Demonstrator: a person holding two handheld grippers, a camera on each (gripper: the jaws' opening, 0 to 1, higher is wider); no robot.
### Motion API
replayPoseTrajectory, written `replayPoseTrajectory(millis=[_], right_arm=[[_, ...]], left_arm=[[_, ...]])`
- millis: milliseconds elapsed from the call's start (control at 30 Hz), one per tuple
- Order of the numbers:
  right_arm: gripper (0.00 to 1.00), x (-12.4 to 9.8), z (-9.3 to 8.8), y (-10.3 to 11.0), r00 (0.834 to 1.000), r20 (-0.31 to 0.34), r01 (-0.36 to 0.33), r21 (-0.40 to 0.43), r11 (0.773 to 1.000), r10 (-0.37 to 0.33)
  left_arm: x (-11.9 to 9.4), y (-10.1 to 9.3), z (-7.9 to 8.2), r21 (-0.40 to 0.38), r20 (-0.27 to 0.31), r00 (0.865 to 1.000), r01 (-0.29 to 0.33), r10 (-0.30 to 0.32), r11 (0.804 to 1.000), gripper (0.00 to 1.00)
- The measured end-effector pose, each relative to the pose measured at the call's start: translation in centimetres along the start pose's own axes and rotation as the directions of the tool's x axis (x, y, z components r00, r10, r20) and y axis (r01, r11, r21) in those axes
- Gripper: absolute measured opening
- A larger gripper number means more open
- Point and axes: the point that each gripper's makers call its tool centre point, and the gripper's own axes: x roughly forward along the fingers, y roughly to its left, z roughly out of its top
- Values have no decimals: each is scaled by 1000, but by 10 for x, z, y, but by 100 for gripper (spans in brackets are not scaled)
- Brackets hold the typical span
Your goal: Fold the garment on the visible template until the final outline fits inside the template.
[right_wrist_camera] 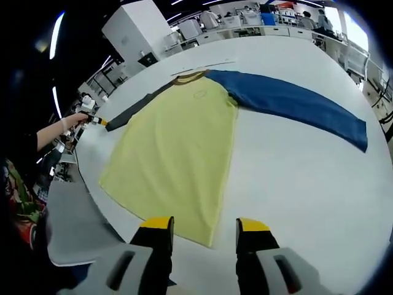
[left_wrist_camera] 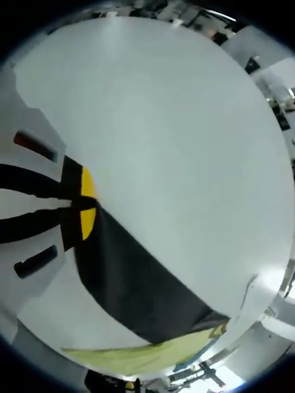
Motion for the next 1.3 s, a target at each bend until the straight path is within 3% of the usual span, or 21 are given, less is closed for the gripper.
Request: replayPoseTrajectory(millis=[233,433,633,700,833,967,1300], right_arm=[[38,1,3,1,1000,15,-8,1,1000,8],[39,1,6,1,1000,23,-9,-4,1000,9],[40,0,16,3,998,66,-12,-15,1000,13],[40,0,18,2,997,75,-9,-15,1000,10],[42,0,22,1,996,89,-6,-14,1000,7],[44,-1,26,0,995,102,-5,-22,1000,7],[56,-8,39,-13,985,166,44,-42,998,-37]], left_arm=[[-2,-1,2,34,48,999,9,-11,999,4],[-7,-4,3,34,102,994,38,-41,999,26],[-16,-10,2,65,159,986,47,-57,997,58],[-21,-13,1,76,177,982,51,-64,996,62],[-32,-28,10,90,263,958,95,-116,991,74],[-40,-40,10,103,289,947,114,-139,988,80],[-56,-76,15,177,346,914,156,-210,972,82]])
